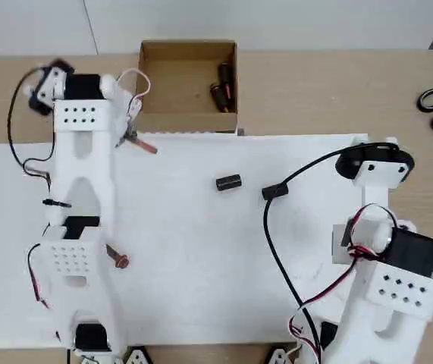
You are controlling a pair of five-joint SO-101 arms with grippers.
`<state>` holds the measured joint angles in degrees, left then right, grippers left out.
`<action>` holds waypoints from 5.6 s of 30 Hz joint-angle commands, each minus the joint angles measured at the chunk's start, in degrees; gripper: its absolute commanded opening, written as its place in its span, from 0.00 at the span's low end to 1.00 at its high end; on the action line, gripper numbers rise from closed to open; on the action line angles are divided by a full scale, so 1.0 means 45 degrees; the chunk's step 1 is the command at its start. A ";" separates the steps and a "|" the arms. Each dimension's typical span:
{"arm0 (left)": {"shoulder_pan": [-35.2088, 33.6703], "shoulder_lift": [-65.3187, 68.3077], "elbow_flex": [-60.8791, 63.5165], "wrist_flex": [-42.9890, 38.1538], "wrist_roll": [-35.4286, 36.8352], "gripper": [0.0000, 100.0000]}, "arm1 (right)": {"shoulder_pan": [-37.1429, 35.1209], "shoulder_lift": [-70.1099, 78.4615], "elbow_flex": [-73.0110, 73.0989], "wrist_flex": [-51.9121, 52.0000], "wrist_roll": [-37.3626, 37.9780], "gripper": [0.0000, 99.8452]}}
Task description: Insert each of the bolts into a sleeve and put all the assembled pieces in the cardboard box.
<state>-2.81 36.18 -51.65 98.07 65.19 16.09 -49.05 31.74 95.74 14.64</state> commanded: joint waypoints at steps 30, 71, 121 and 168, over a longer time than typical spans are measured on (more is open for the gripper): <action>0.3341 -0.8596 -0.0850 0.0547 -1.2054 0.01 | -0.4523 -0.0322 -0.3458 -0.0147 0.0098 0.00; 0.3634 -3.0750 2.6520 -0.9866 -0.5744 0.01 | -1.1419 -1.1282 0.8166 -0.5558 -0.1954 0.00; 0.6154 -3.0691 2.9607 -1.2894 -0.4864 0.01 | -1.3236 -1.2161 1.1448 -1.0422 0.0078 0.00; 0.9338 -3.0711 2.9685 -0.6955 -0.7795 0.01 | -1.3138 -1.2142 1.1565 -1.1341 0.0098 0.00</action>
<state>36.75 -102.64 79.25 63.78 30.11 -43.60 -103.03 85.63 47.47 14.81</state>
